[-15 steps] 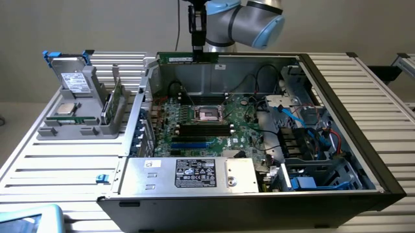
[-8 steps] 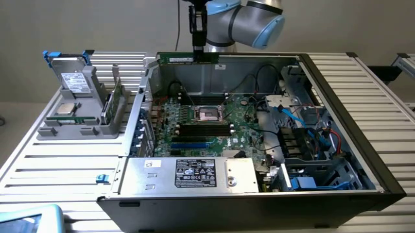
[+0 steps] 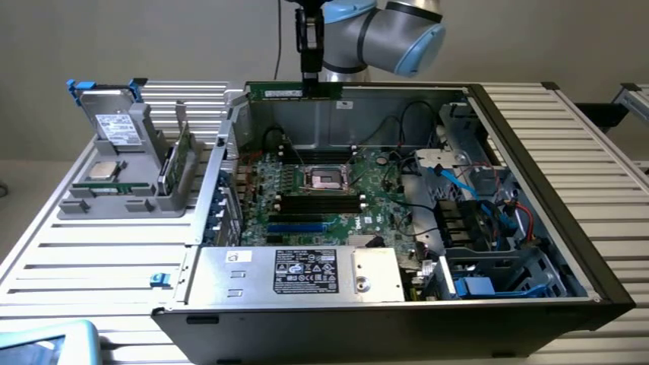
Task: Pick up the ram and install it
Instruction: 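Insert the ram into the slot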
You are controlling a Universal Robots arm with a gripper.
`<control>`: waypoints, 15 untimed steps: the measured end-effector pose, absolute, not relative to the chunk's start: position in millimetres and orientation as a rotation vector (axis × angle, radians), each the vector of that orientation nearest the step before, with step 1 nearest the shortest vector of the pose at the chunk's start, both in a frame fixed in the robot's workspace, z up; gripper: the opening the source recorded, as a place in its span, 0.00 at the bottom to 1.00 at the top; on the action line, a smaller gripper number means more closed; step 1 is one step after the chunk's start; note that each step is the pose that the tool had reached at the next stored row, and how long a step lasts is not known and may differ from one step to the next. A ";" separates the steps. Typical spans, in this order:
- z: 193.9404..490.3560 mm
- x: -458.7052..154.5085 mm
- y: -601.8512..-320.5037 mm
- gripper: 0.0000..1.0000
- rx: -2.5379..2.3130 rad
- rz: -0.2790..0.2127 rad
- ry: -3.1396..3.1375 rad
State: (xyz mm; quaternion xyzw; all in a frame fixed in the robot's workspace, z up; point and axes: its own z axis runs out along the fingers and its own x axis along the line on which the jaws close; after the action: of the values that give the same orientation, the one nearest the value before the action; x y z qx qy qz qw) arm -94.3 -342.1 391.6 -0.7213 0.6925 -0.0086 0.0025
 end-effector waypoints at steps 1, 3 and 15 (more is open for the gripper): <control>391.6 -94.3 -342.0 0.14 -2.262 -0.027 2.172; 391.5 -93.9 -342.3 0.14 -2.263 -0.027 2.172; 383.2 -83.0 -356.6 0.14 -2.263 -0.025 2.174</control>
State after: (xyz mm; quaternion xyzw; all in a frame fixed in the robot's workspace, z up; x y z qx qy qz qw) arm -83.0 -356.6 383.2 -0.7212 0.6927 -0.0080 0.0019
